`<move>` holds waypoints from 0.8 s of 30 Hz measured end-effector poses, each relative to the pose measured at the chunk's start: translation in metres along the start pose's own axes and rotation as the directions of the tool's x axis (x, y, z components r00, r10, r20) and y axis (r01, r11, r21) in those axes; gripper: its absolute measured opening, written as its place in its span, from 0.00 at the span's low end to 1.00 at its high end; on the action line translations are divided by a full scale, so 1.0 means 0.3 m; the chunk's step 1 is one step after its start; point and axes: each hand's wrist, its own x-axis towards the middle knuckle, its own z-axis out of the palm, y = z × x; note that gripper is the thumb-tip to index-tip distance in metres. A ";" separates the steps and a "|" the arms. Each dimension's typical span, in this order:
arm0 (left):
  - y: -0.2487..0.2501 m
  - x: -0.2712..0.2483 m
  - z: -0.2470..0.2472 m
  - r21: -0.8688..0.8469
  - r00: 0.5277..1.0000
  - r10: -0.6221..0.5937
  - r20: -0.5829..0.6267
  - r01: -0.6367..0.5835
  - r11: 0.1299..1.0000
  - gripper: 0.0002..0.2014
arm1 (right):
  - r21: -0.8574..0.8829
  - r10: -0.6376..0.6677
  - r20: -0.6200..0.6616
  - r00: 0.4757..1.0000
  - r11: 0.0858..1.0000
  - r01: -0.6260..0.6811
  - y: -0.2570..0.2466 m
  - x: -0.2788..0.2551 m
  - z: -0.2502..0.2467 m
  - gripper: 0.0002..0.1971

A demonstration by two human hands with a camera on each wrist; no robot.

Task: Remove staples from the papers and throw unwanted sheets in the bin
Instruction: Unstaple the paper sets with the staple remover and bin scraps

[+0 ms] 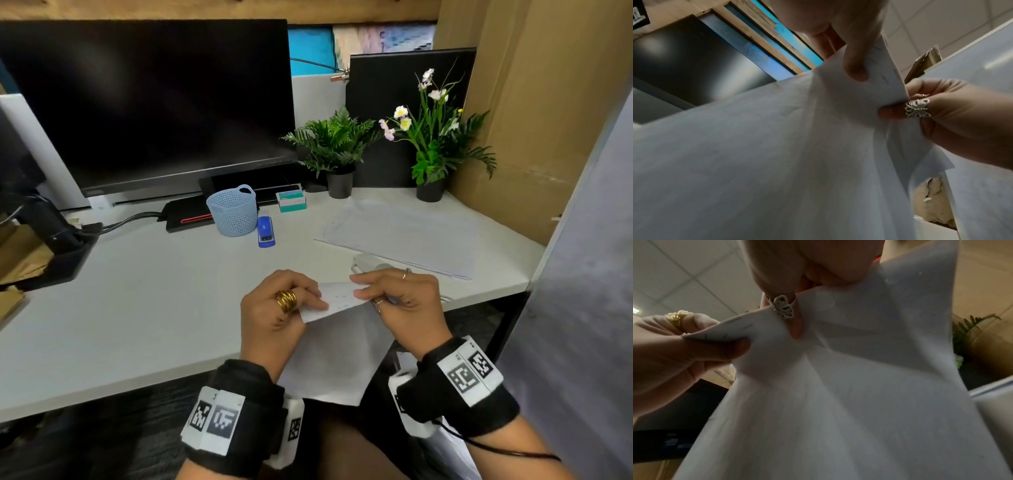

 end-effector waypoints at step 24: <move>-0.056 -0.029 0.336 0.239 0.835 -0.213 0.507 0.101 0.966 0.19 | -0.899 0.723 0.018 0.691 0.315 -0.305 -0.050 -0.103 -0.494 0.16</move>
